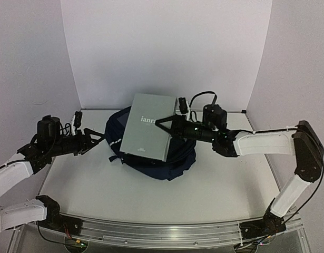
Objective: Pack the student bag
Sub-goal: Pick up the book from the center of the board, then place the book in the student bag.
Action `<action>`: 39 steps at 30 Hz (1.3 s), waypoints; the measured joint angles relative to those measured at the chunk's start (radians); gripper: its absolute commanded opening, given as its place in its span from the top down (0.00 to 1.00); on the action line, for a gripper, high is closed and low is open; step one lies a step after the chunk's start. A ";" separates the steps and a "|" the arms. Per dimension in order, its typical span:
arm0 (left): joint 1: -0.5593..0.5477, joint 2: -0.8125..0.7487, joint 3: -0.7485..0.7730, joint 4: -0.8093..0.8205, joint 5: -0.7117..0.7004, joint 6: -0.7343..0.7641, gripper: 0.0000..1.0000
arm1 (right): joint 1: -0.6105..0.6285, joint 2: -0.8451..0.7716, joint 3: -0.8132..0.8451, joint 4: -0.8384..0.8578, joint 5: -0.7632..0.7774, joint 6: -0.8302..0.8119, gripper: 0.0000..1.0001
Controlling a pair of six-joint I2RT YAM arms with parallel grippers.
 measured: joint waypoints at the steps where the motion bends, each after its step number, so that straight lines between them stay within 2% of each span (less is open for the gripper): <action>1: -0.028 0.040 0.025 -0.005 -0.018 0.029 0.38 | -0.033 -0.035 -0.001 -0.040 0.021 -0.024 0.67; 4: -0.141 0.164 0.111 -0.027 -0.096 0.118 0.38 | -0.140 -0.124 -0.002 -0.145 0.073 -0.085 0.68; 12: -0.475 0.616 0.470 -0.043 -0.311 0.349 0.34 | -0.360 -0.252 -0.005 -0.390 0.202 -0.190 0.68; 19: -0.664 0.970 0.761 -0.066 -0.461 0.515 0.26 | -0.405 -0.386 -0.031 -0.573 0.371 -0.260 0.68; 27: -0.714 1.158 0.907 -0.080 -0.471 0.604 0.24 | -0.403 -0.518 -0.084 -0.662 0.451 -0.274 0.68; 31: -0.713 1.236 0.973 -0.099 -0.497 0.620 0.43 | -0.403 -0.551 -0.100 -0.698 0.466 -0.273 0.67; 39: -0.709 1.362 1.111 -0.158 -0.643 0.637 0.57 | -0.402 -0.578 -0.104 -0.728 0.470 -0.273 0.67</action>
